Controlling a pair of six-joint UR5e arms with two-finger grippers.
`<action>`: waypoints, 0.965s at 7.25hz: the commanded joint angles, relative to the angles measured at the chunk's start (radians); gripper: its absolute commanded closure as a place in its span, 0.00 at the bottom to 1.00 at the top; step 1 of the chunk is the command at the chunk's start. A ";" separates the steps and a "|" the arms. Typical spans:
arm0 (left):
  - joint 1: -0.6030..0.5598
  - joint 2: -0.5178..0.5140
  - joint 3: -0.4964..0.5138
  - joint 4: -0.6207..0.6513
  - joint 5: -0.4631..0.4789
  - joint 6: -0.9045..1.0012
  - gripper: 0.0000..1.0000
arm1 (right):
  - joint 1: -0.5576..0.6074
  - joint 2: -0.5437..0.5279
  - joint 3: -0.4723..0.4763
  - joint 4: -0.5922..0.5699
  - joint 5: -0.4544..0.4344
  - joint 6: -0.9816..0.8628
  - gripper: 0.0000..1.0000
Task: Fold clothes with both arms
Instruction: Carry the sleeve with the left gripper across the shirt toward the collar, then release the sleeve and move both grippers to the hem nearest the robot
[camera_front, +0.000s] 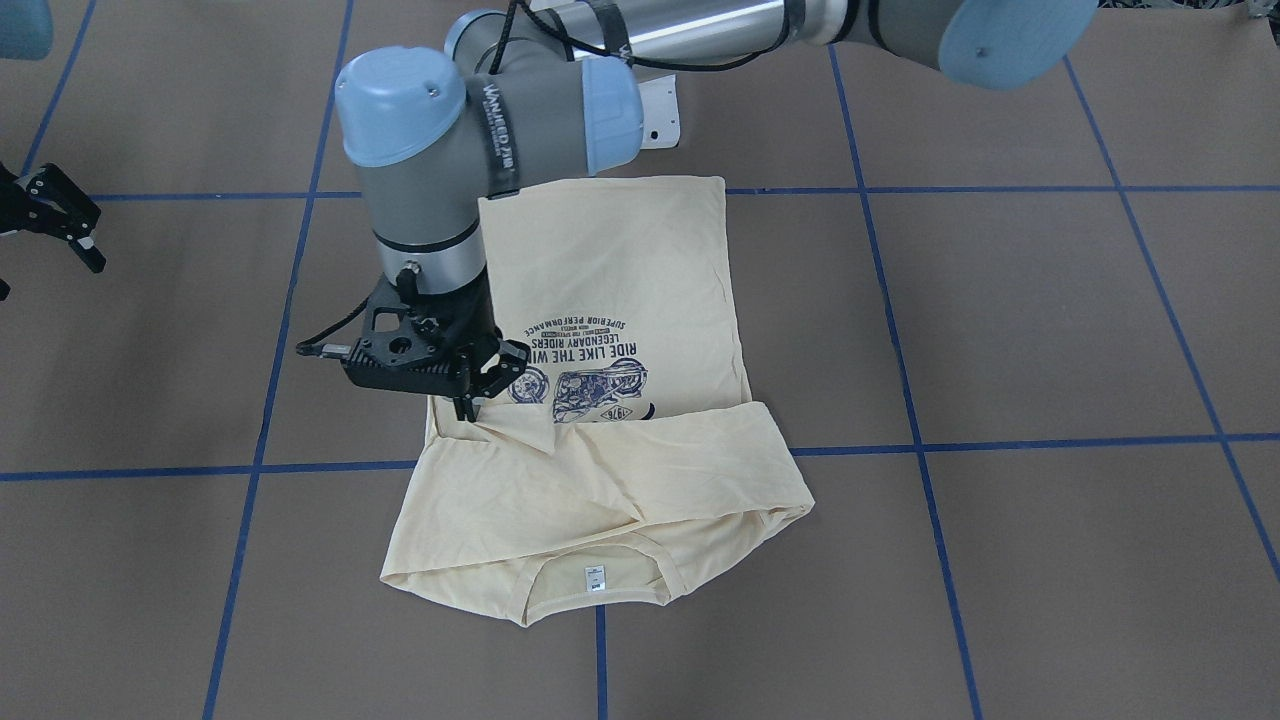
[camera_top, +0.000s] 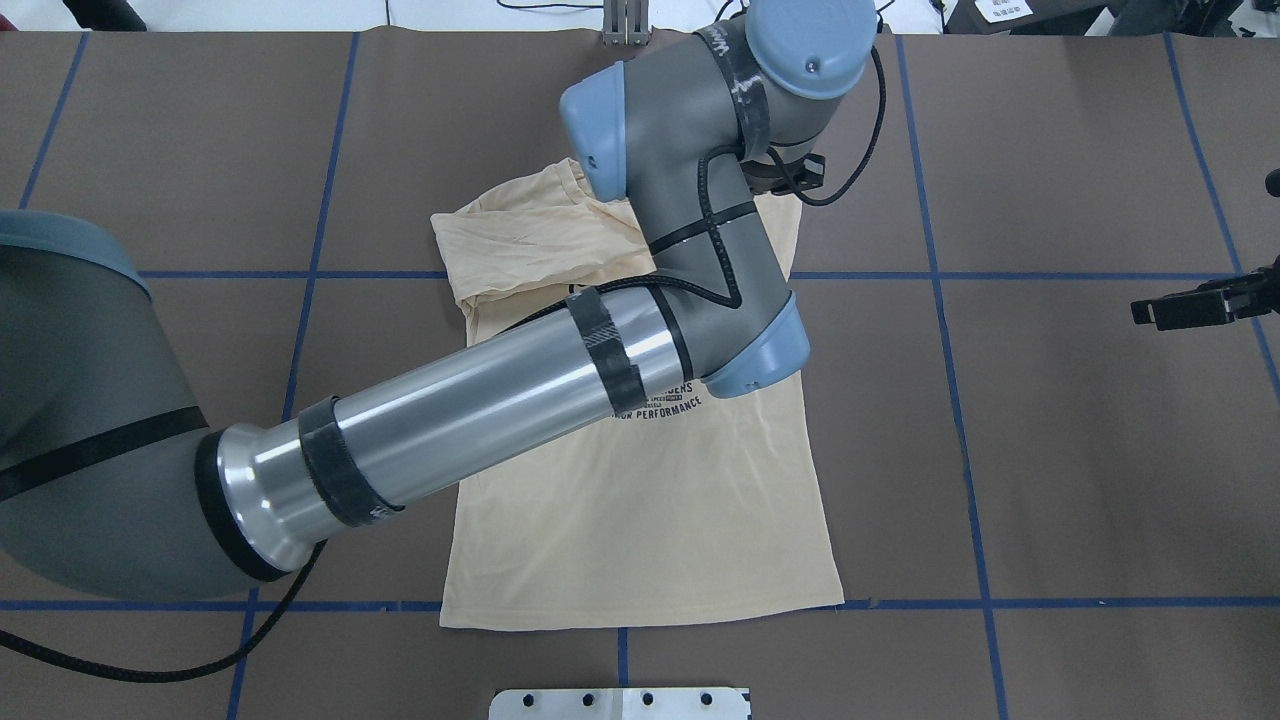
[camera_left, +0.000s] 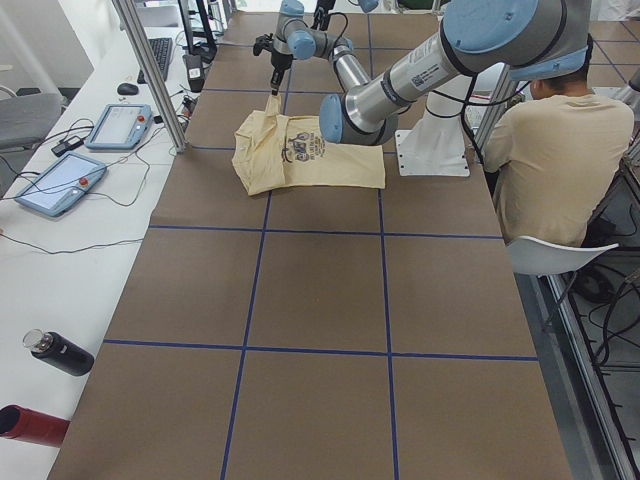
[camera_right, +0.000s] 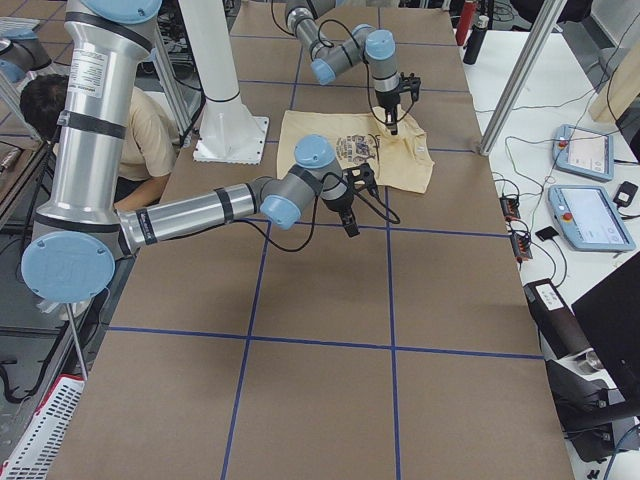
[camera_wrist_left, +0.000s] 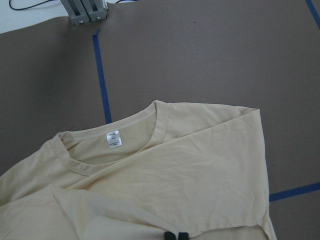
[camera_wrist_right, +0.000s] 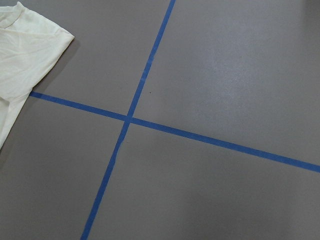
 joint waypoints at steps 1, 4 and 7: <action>0.018 -0.035 0.106 -0.243 0.002 -0.294 0.01 | 0.000 0.001 0.003 0.001 0.000 0.002 0.00; 0.017 0.065 -0.012 -0.208 -0.021 -0.046 0.00 | -0.032 0.097 0.000 -0.005 -0.009 0.174 0.00; 0.015 0.575 -0.682 -0.062 -0.021 0.105 0.00 | -0.223 0.179 0.023 -0.016 -0.173 0.374 0.00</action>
